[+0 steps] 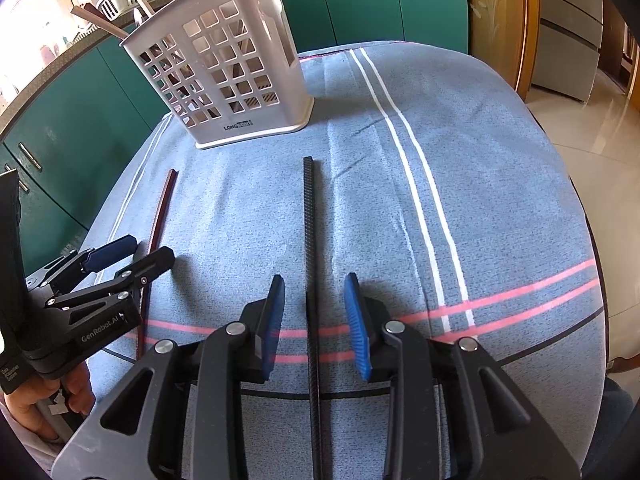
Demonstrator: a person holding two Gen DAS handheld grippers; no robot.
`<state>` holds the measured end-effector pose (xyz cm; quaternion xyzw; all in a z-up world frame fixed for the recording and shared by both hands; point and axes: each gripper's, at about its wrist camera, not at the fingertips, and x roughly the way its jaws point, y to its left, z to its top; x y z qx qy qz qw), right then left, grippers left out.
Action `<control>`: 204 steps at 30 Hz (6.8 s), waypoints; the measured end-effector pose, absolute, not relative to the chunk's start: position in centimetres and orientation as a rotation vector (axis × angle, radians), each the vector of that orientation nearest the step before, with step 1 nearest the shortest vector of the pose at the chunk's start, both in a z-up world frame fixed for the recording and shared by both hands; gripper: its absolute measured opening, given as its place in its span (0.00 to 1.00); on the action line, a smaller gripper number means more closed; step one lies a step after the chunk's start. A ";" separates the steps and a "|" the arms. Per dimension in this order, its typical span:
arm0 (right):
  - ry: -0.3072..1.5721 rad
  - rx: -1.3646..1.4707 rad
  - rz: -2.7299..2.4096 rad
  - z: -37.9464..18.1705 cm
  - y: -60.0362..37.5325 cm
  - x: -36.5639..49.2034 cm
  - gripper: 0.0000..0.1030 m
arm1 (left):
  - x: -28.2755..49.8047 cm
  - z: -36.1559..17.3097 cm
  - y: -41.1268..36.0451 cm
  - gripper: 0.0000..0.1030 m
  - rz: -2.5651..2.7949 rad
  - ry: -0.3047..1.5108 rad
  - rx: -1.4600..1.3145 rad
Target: Organize utensils
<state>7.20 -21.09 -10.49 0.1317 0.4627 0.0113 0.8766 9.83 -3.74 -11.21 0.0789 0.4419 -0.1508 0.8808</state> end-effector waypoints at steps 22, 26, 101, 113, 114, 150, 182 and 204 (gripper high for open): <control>0.957 0.227 0.041 -10.5 -20.4 7.0 0.26 | 7.3 -11.0 -3.1 0.09 -0.369 0.925 0.190; 0.955 0.217 0.067 -10.8 -20.0 6.9 0.10 | 7.4 -11.0 -3.1 0.09 -0.367 0.928 0.187; 1.050 0.062 -0.015 -11.0 -18.8 15.0 0.08 | 16.2 -10.9 -5.0 0.22 -0.313 0.972 0.197; 1.070 -0.005 0.055 -10.8 -19.1 12.1 0.07 | 12.3 -10.6 -3.7 0.09 -0.369 0.973 0.243; 1.074 -0.011 0.060 -10.8 -19.1 11.8 0.07 | 11.8 -10.4 -3.7 0.09 -0.368 0.974 0.245; 1.082 0.025 0.100 -9.9 -19.5 12.4 0.07 | 13.3 -8.7 -5.0 0.07 -0.384 0.970 0.203; 0.555 0.055 0.127 9.8 -20.6 3.2 0.07 | 6.5 9.2 -2.7 0.06 -0.435 0.476 0.080; 0.575 0.042 0.136 9.5 -19.2 4.8 0.07 | 6.2 11.6 -2.2 0.06 -0.403 0.419 0.082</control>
